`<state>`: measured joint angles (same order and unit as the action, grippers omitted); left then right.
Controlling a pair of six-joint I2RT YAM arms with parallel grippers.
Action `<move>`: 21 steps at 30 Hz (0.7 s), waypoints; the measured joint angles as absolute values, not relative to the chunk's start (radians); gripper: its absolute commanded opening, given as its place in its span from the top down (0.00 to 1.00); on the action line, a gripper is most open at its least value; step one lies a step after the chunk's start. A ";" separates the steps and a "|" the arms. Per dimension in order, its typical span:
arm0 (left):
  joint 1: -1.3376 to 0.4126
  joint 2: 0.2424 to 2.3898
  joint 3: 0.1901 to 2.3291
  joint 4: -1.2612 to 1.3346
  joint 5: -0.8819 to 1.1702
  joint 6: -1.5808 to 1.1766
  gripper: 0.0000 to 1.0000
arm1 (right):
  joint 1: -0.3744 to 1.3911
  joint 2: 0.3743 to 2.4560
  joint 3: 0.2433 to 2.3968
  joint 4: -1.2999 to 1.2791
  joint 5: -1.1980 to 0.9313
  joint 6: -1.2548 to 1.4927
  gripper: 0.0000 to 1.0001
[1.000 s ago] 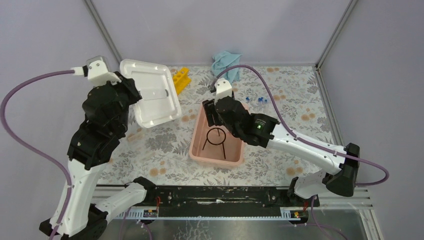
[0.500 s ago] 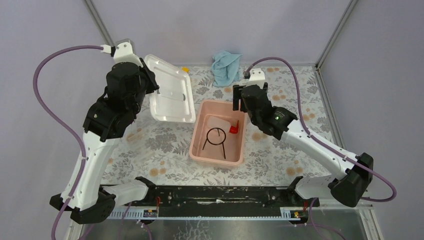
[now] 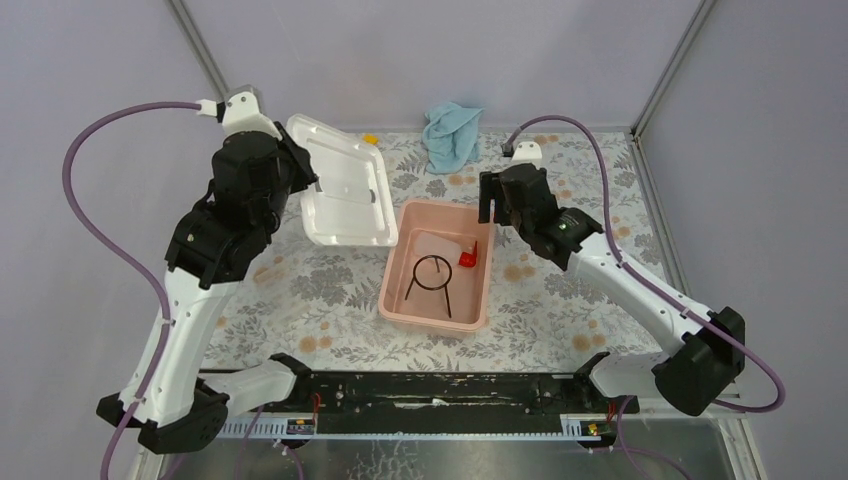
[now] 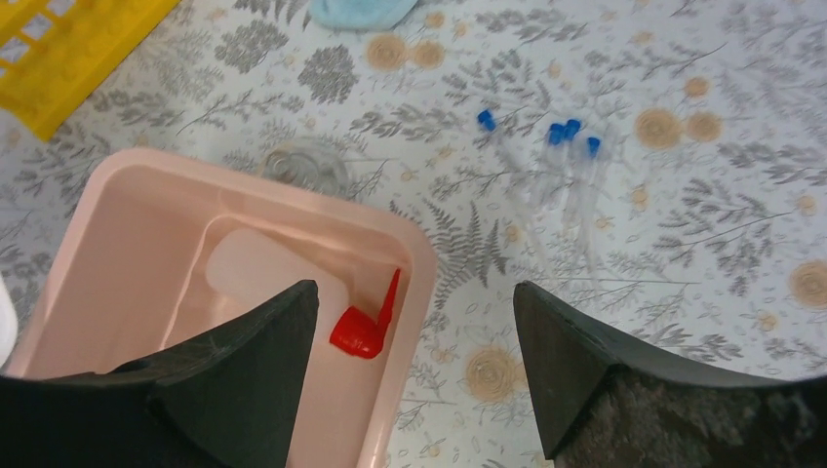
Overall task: Organize the chemistry lab equipment
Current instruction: Pick up the storage box at the center of the board.
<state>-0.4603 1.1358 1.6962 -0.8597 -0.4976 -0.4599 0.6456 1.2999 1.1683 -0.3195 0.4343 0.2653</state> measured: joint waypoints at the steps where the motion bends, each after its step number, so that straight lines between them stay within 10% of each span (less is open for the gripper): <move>1: -0.460 1.124 1.682 -0.849 -0.497 -0.456 1.00 | 0.646 1.301 1.164 -0.327 0.415 0.275 0.21; 21: -0.460 0.879 1.350 -0.566 -0.521 -0.348 1.00 | 0.657 1.418 1.150 -0.452 0.243 0.421 0.25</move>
<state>-0.4603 0.8795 1.3499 -0.5655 -0.5213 -0.3481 0.6567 1.4181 1.1496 -0.4522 0.2428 0.4206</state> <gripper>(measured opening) 0.249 0.756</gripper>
